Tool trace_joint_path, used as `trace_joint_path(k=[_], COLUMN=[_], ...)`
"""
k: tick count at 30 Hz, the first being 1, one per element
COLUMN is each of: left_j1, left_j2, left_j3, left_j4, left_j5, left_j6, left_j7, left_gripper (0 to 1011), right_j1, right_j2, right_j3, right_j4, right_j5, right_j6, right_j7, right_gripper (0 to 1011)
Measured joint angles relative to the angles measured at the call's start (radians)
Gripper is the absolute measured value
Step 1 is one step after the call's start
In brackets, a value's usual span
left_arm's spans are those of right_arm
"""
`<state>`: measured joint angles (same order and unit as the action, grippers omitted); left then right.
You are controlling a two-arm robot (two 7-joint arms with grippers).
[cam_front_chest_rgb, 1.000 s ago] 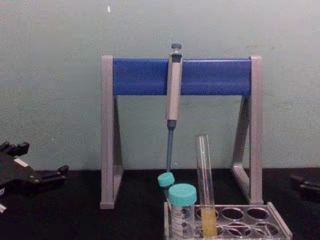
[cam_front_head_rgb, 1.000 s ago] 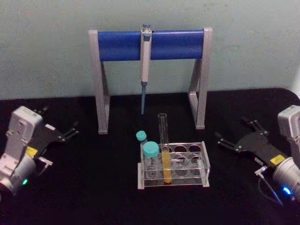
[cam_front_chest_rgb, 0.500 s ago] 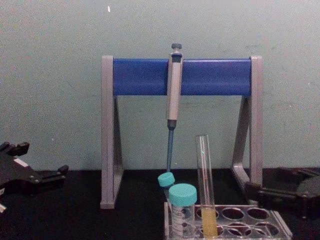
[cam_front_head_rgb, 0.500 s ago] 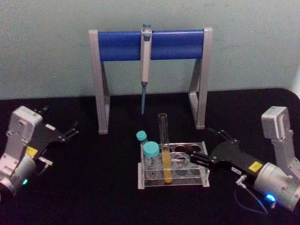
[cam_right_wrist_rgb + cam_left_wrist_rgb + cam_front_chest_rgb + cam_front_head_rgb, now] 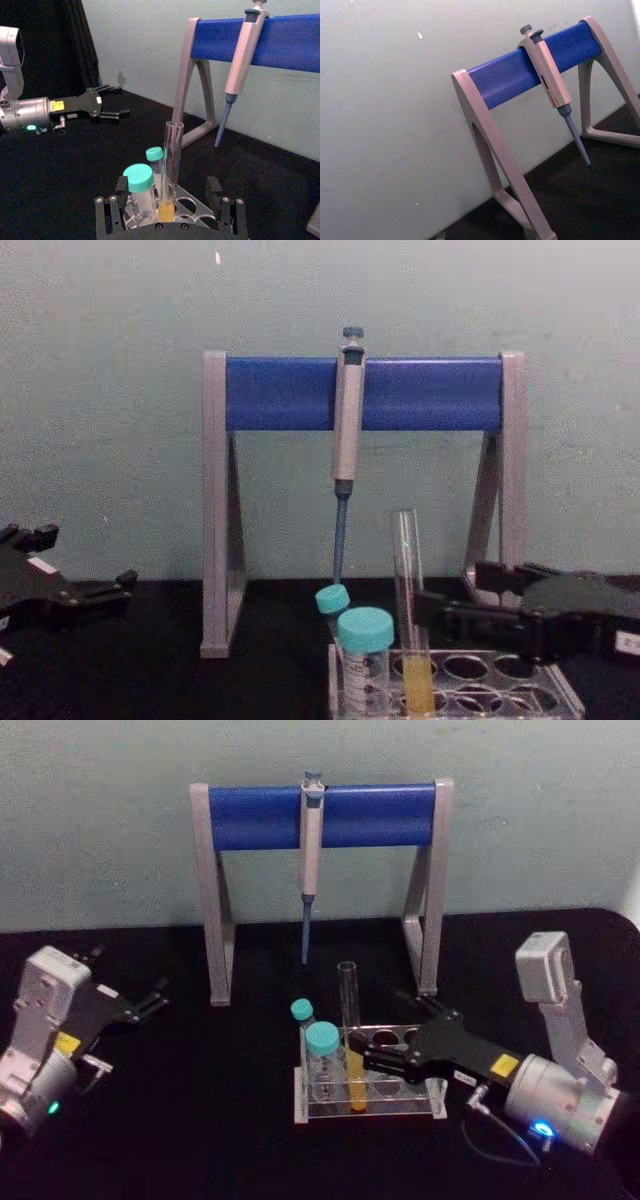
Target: Pick up the test tube from the test tube rack, shake it, then place it back into the test tube rack.
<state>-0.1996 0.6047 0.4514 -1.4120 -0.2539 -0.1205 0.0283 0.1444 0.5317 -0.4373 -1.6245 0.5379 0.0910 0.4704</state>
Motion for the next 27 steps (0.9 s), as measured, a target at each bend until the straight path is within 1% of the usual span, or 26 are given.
trace_joint_path(k=[7, 8, 14, 18, 27], left_j1=[0.0, 0.0, 0.0, 0.0, 0.0], left_j2=[0.0, 0.0, 0.0, 0.0, 0.0], left_j3=[0.0, 0.0, 0.0, 0.0, 0.0], left_j4=[0.0, 0.0, 0.0, 0.0, 0.0], left_j5=[0.0, 0.0, 0.0, 0.0, 0.0], left_j6=[0.0, 0.0, 0.0, 0.0, 0.0], left_j7=[0.0, 0.0, 0.0, 0.0, 0.0], left_gripper=[1001, 1001, 1001, 1001, 1001], right_j1=[0.059, 0.059, 0.106, 0.12, 0.129], right_j2=[-0.038, -0.038, -0.065, -0.072, -0.077], right_j3=[-0.022, -0.022, -0.04, -0.046, -0.051], right_j4=[0.057, 0.057, 0.109, 0.12, 0.126], right_j5=[-0.026, -0.026, -0.05, -0.056, -0.06], right_j6=[0.012, 0.012, 0.017, 0.017, 0.013], right_j7=[0.001, 0.001, 0.01, 0.017, 0.031], right_gripper=[1000, 1000, 1000, 1000, 1000])
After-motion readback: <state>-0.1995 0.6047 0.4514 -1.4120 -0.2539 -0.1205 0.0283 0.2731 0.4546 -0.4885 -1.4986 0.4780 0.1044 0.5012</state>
